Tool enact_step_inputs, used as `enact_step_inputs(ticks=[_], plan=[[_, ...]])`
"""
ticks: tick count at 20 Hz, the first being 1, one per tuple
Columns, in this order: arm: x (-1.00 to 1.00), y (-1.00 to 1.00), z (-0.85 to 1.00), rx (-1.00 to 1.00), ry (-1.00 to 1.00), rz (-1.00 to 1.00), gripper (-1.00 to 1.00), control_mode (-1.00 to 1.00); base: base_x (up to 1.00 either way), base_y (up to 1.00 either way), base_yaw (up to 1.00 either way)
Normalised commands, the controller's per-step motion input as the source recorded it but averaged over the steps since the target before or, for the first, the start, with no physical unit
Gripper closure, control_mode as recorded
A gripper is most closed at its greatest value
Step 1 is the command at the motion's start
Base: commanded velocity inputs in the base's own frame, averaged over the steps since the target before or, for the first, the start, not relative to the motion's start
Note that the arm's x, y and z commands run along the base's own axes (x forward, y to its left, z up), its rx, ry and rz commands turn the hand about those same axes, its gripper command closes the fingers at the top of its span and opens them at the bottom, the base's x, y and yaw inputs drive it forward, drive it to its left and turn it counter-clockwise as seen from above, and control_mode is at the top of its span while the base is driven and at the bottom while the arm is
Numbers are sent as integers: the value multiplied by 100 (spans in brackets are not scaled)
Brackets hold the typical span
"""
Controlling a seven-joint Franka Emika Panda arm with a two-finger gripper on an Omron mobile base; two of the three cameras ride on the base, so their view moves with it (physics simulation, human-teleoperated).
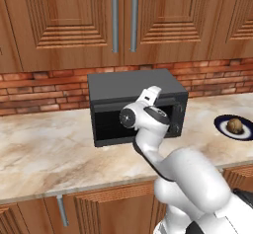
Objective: Open the toaster oven door. Place the bread on the top rack in the toaster oven and place the chicken drumstick on the bottom rack.
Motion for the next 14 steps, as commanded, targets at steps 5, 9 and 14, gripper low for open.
enact_step_inputs(ticks=[5, 9, 14], plan=[[38, 0, -7, -5, 0, 0, 100, -100, 0, 0, 0], [45, 1, -11, -7, 1, 0, 100, -100, 0, 0, 0], [43, 3, -25, -7, 11, 0, 100, -100, 0, 0, 0]])
